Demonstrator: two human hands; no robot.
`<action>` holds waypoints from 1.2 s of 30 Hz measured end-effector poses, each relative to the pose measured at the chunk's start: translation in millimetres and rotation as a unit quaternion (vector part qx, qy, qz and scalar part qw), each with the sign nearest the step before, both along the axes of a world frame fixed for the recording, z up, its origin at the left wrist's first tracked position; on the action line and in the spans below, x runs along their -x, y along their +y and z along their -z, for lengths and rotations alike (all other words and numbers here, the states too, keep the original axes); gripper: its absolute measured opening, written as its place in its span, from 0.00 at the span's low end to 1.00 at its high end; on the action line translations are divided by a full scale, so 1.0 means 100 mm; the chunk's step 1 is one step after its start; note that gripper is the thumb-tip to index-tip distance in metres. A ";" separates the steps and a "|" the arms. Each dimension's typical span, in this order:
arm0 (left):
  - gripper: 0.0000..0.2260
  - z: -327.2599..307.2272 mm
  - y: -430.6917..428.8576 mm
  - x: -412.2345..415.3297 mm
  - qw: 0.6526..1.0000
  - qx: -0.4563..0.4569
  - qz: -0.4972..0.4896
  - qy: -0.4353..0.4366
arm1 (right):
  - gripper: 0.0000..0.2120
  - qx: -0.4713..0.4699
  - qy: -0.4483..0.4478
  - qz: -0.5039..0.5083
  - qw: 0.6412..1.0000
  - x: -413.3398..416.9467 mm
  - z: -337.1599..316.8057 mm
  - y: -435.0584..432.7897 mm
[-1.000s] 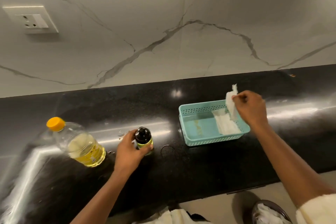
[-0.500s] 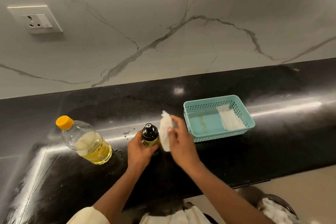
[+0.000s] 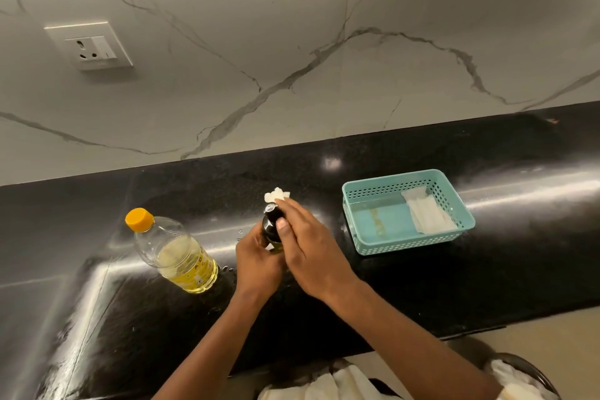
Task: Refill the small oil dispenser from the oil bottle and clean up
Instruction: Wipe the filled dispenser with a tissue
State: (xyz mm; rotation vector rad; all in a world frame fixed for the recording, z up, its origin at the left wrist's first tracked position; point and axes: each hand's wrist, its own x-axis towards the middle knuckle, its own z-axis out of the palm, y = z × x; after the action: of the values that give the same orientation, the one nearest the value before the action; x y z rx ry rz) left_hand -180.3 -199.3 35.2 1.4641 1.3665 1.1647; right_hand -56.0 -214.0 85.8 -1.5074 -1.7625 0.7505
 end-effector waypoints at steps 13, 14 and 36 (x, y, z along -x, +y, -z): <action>0.11 -0.31 0.00 0.11 0.998 -0.012 0.054 -0.031 | 0.26 0.025 0.081 0.000 0.996 -0.03 -0.04 -0.07; 0.12 -0.33 0.02 0.13 0.998 -0.015 0.053 -0.038 | 0.26 0.029 0.089 0.004 0.996 -0.02 -0.03 -0.09; 0.17 -0.67 0.19 0.41 0.993 -0.016 0.074 -0.085 | 0.30 0.073 0.186 -0.036 0.979 0.08 0.01 -0.44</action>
State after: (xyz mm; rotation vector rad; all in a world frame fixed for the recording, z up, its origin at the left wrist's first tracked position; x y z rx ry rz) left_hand -221.7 -180.5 101.7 1.4282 1.1087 1.1907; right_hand -64.0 -257.5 84.8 -1.2977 -1.5098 1.1396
